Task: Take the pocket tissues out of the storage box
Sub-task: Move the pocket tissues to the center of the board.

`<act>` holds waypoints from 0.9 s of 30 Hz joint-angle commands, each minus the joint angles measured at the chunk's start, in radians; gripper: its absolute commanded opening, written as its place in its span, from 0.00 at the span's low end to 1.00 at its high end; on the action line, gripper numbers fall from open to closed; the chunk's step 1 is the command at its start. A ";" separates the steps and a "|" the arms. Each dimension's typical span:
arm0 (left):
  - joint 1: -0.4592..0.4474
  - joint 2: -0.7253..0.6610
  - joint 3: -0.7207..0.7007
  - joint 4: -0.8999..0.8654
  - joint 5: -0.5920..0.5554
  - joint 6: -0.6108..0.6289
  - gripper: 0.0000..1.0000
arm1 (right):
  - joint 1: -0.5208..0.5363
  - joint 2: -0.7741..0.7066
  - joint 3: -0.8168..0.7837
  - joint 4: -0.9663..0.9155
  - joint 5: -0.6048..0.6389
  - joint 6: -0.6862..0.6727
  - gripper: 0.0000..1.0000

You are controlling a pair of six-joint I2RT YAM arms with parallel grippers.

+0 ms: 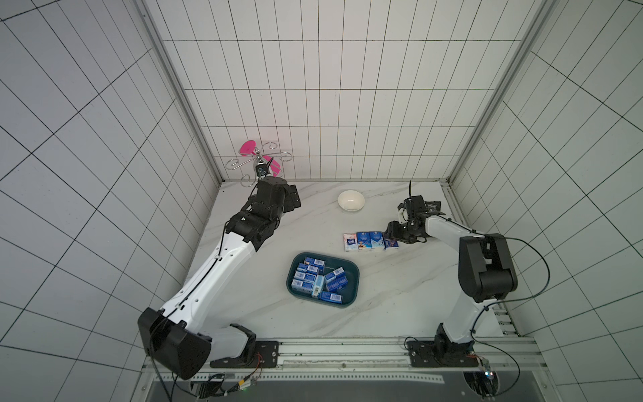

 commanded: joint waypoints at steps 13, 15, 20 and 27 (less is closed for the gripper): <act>-0.003 -0.022 -0.004 0.013 -0.005 0.004 0.98 | -0.005 -0.038 -0.028 0.008 -0.022 0.015 0.60; -0.003 -0.021 -0.001 0.012 -0.002 0.003 0.98 | -0.003 -0.056 -0.026 0.003 -0.023 0.018 0.60; -0.004 -0.016 0.003 0.011 0.000 0.006 0.98 | 0.005 -0.120 -0.023 -0.027 0.018 0.016 0.60; -0.003 0.000 0.014 0.004 -0.008 0.018 0.98 | 0.242 -0.284 -0.059 -0.065 0.102 0.009 0.60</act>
